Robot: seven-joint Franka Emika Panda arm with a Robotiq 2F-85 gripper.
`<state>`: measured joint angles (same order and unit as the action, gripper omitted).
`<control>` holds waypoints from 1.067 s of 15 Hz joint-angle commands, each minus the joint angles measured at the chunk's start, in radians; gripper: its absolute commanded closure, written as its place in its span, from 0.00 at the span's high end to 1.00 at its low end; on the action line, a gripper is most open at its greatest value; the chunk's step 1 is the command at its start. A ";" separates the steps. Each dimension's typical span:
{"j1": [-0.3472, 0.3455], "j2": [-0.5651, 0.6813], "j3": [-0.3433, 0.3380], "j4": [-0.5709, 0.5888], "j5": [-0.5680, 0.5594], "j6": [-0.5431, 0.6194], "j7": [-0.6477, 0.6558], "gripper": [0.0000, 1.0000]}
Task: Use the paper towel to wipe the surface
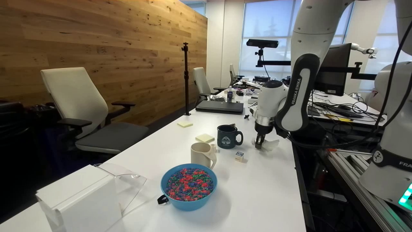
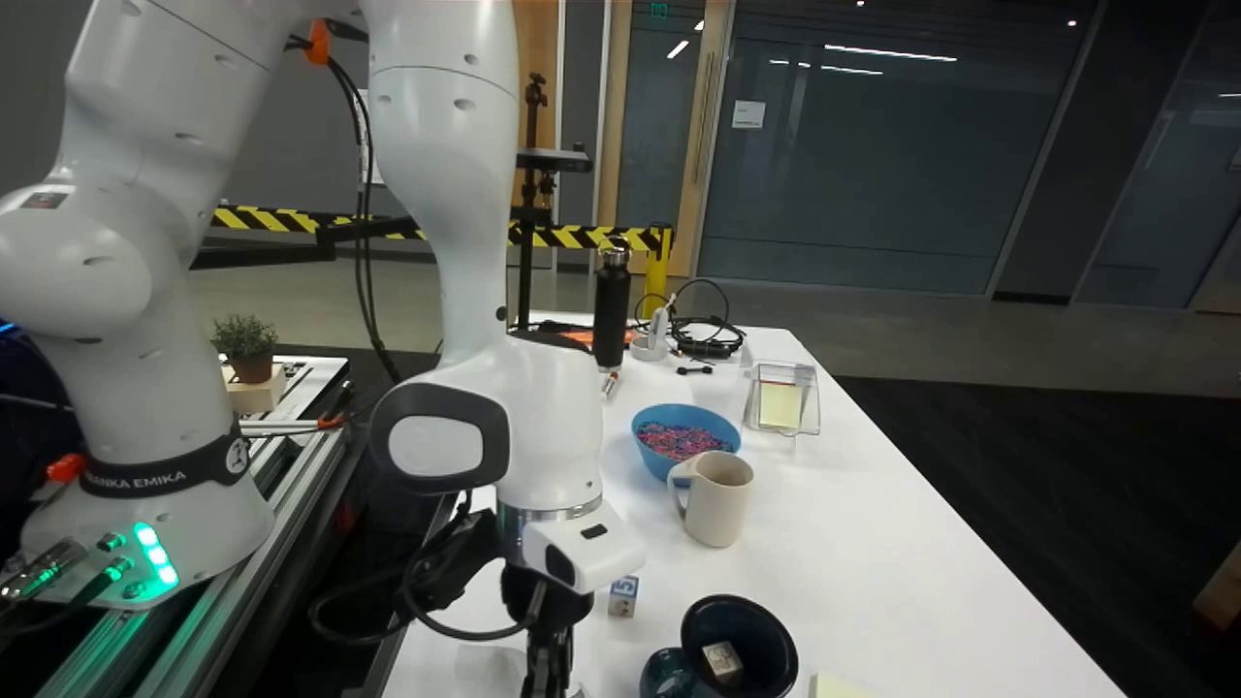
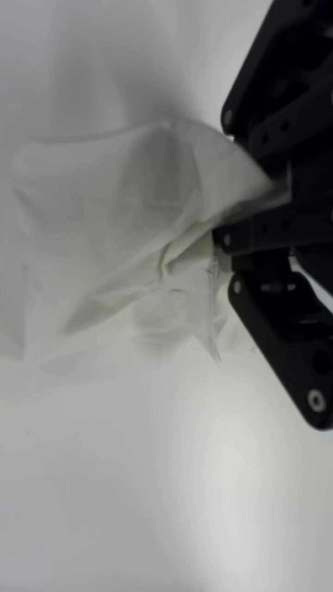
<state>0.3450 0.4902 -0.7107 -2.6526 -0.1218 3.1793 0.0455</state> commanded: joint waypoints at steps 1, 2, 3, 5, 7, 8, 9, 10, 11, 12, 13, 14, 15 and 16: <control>-0.016 0.035 0.037 0.034 0.040 -0.013 -0.005 0.01; -0.014 0.038 0.036 0.036 0.041 -0.014 -0.004 0.01; -0.012 0.040 0.034 0.039 0.043 -0.016 -0.003 0.01; -0.009 0.043 0.032 0.043 0.046 -0.020 -0.001 0.01; 0.018 0.047 0.007 0.043 0.045 -0.029 -0.001 0.31; 0.025 0.044 0.000 0.041 0.044 -0.031 -0.001 0.32; 0.030 0.044 -0.004 0.040 0.045 -0.033 0.002 0.38; 0.042 0.043 -0.020 0.037 0.045 -0.038 0.003 0.44; 0.052 0.039 -0.035 0.032 0.043 -0.040 0.001 0.50; 0.058 0.031 -0.047 0.024 0.040 -0.040 -0.003 0.58; 0.069 0.028 -0.060 0.020 0.038 -0.042 -0.003 0.64; 0.081 0.022 -0.074 0.014 0.035 -0.045 -0.004 0.72; 0.089 0.013 -0.085 0.007 0.030 -0.048 -0.007 0.78; 0.105 0.008 -0.100 0.000 0.028 -0.048 -0.008 0.85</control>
<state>0.3979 0.5162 -0.7685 -2.6279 -0.1056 3.1539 0.0456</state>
